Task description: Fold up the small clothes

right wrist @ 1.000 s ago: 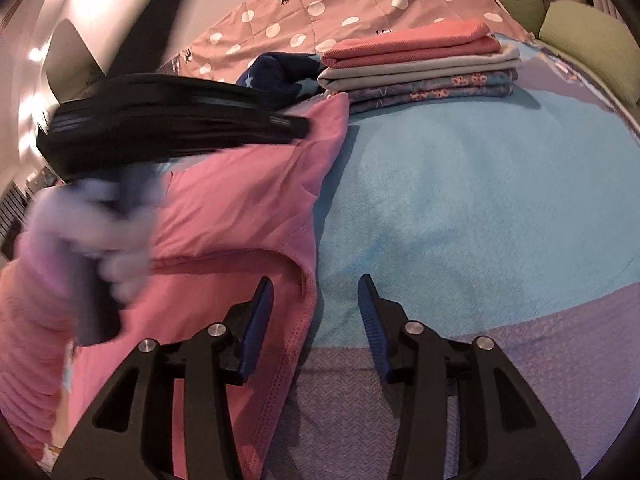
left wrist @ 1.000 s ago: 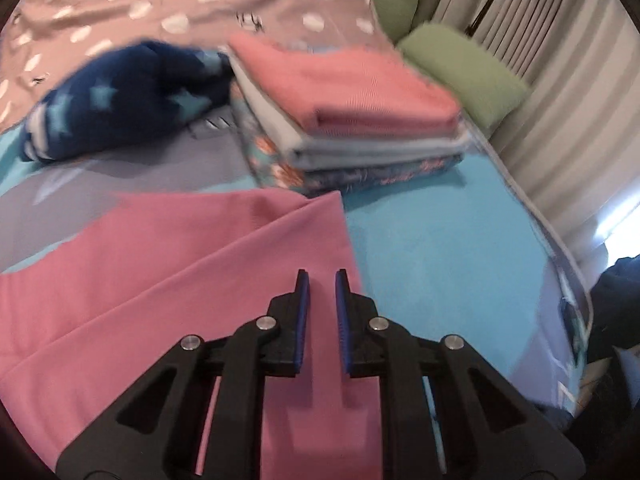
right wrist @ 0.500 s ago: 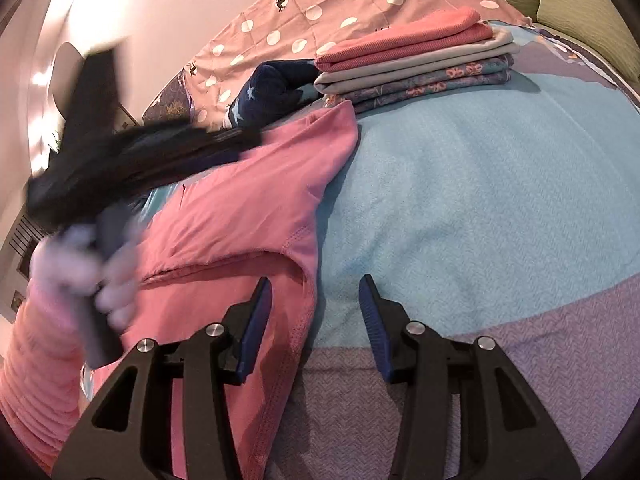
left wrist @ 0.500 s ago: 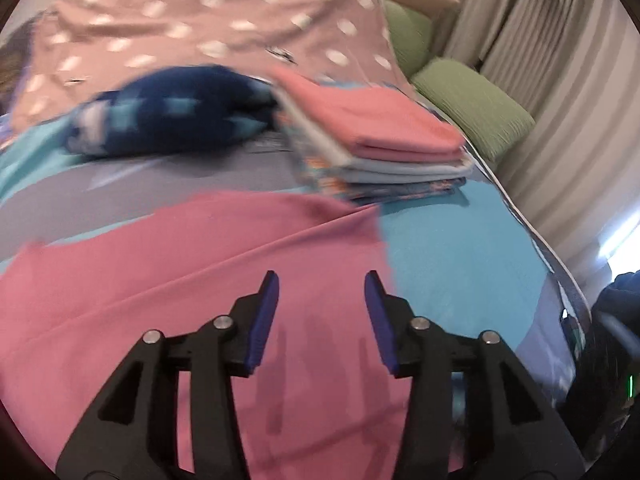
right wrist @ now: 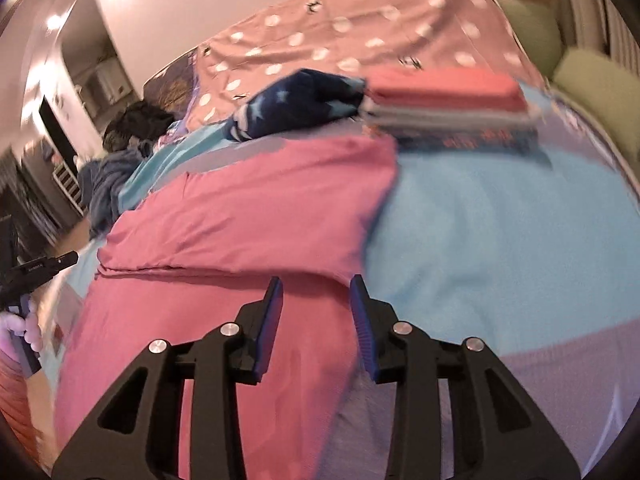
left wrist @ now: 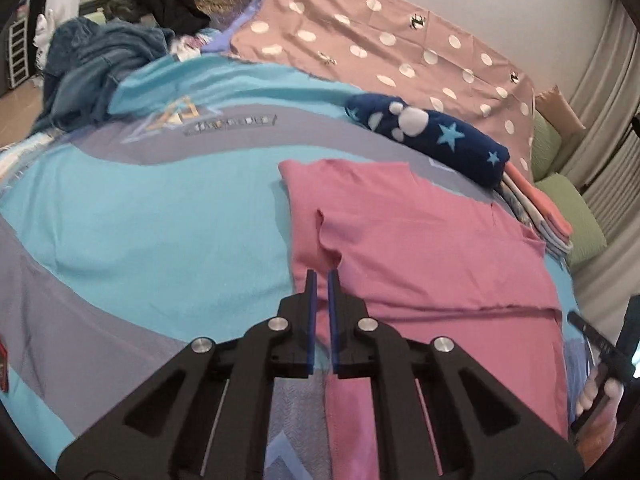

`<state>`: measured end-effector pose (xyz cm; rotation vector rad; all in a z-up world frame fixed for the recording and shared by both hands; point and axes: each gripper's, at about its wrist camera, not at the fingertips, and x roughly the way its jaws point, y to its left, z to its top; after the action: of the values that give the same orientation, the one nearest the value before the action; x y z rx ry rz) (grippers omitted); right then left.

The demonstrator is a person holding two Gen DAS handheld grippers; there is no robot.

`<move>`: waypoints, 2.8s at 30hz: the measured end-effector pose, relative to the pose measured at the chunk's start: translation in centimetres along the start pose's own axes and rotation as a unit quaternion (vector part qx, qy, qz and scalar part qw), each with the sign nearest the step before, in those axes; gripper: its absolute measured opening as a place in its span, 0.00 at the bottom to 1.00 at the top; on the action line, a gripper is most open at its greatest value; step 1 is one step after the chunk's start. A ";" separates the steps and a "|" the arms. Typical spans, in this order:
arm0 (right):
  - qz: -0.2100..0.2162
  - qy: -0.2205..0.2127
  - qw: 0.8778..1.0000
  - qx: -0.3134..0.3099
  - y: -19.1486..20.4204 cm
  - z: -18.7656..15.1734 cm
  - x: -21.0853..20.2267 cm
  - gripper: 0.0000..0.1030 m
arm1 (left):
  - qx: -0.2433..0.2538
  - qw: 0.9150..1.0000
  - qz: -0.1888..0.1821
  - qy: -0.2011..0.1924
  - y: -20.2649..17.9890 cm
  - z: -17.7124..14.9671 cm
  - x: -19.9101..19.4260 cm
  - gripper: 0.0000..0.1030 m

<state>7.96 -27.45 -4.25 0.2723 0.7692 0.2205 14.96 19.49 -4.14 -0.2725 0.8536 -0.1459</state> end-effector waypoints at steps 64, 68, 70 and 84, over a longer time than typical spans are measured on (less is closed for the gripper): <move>0.081 0.162 0.951 -0.249 22.7 3.1 16.8 0.37 | -0.063 0.989 -0.134 0.004 2.7 -2.7 5.7 0.19; 0.096 0.126 0.972 -0.176 20.3 2.3 12.2 0.36 | -0.060 0.990 -0.129 -0.006 2.7 -2.9 5.3 0.19; 0.096 0.103 0.978 -0.154 18.0 1.1 8.4 0.37 | -0.069 0.988 -0.138 -0.006 3.1 -3.0 5.3 0.19; -0.033 0.021 0.997 0.061 -0.9 -5.0 -6.2 0.38 | -0.022 0.994 -0.098 -0.039 1.4 -3.5 0.7 0.56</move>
<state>0.19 -29.29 -3.92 0.3575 0.8340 0.1176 12.74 20.02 -7.25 -0.4012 0.7515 -0.2971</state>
